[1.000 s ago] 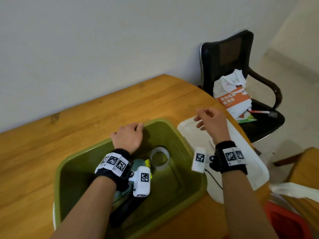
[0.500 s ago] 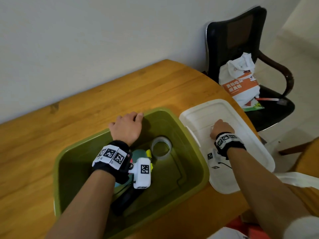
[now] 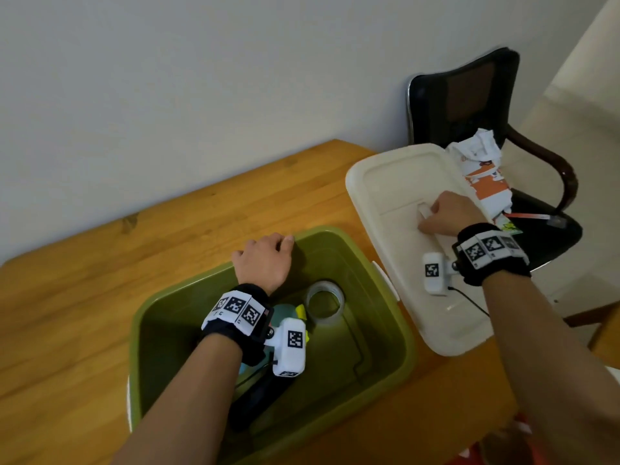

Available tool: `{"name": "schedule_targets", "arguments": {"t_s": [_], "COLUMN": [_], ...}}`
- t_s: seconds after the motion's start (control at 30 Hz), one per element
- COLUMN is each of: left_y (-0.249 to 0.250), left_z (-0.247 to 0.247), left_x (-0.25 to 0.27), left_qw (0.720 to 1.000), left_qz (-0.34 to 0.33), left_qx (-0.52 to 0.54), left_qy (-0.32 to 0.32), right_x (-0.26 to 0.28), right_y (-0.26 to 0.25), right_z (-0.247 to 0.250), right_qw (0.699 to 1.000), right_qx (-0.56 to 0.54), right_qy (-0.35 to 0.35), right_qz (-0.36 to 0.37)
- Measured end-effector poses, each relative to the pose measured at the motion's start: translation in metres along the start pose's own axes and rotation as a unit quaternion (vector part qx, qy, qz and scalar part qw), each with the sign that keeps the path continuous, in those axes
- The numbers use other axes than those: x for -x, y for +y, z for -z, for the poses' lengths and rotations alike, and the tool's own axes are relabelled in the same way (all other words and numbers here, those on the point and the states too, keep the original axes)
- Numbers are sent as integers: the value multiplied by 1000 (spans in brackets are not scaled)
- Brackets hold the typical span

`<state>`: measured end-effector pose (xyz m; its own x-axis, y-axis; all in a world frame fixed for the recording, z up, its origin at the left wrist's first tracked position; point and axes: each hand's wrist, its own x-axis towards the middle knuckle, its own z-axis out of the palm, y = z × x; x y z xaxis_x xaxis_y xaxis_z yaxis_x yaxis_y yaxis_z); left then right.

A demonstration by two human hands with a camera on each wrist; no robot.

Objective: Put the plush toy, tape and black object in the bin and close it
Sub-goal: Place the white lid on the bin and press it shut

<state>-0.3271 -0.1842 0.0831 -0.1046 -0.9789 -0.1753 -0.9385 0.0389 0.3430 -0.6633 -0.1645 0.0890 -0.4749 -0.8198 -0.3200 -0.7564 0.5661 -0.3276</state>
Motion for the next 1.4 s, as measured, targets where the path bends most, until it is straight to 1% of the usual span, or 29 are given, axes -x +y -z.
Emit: {"name": "schedule_targets", "arguments": {"t_s": [0.07, 0.13, 0.2, 0.23, 0.27, 0.3, 0.37, 0.43, 0.5, 0.53, 0.57, 0.6, 0.67, 0.73, 0.77, 0.8, 0.93, 1.03, 1.1, 1.17, 1.2, 1.27, 1.4], "left_y": [-2, -6, -12, -15, -17, -19, -28, -47, -74, -91, -111, -129, -164, -192, -201, -208, -221, -212, -204, -197, -193, -188, -185], "left_z": [1, 2, 3, 7, 12, 18, 38, 59, 81, 93, 105, 115, 134, 148, 152, 155, 146, 121, 105, 90, 86, 78, 64], "left_x": [0, 0, -1, 1, 4, 8, 19, 30, 38, 41, 42, 43, 47, 58, 64, 70, 93, 106, 114, 116, 117, 119, 114], "left_qw": [1000, 999, 993, 981, 960, 932, 880, 829, 761, 724, 699, 692, 699, 694, 697, 706, 763, 799, 811, 804, 805, 817, 823], "left_qz": [-12, -20, -13, -5, 3, 9, 29, 45, 47, 61, 81, 101, 124, 139, 142, 146, 190, 229, 236, 226, 223, 226, 240], "left_qx": [5, 38, 117, 191, 278, 361, 474, 556, 646, 687, 710, 714, 704, 706, 703, 693, 618, 556, 535, 550, 549, 530, 515], "left_qy": [-2, -11, -18, -18, -17, -13, 5, 32, 27, 16, 13, 13, 15, 12, 6, -3, -22, -1, -6, -17, -17, -15, -6], "right_x": [10, 24, 40, 49, 59, 70, 92, 112, 127, 134, 142, 149, 162, 175, 180, 185, 210, 223, 229, 231, 229, 225, 219], "right_y": [-19, -42, -66, -79, -93, -106, -131, -153, -170, -178, -186, -194, -207, -219, -222, -225, -240, -245, -246, -244, -241, -234, -222], "right_z": [26, 48, 63, 67, 69, 70, 66, 54, 35, 25, 14, 4, -14, -31, -39, -47, -76, -95, -104, -106, -105, -102, -100], "right_qw": [999, 995, 991, 987, 983, 978, 966, 952, 935, 926, 916, 907, 887, 866, 856, 845, 802, 779, 776, 783, 787, 793, 806], "right_qx": [-27, -36, -30, -22, -13, -4, 21, 53, 87, 106, 125, 146, 185, 214, 229, 242, 295, 328, 335, 328, 322, 311, 293], "right_qy": [6, 11, 13, 9, 3, -2, -15, -30, -46, -57, -65, -71, -89, -110, -118, -125, -137, -138, -142, -148, -153, -168, -181], "right_qz": [39, 88, 133, 156, 182, 208, 257, 298, 340, 357, 374, 388, 414, 437, 448, 460, 501, 517, 515, 507, 504, 495, 482]}}
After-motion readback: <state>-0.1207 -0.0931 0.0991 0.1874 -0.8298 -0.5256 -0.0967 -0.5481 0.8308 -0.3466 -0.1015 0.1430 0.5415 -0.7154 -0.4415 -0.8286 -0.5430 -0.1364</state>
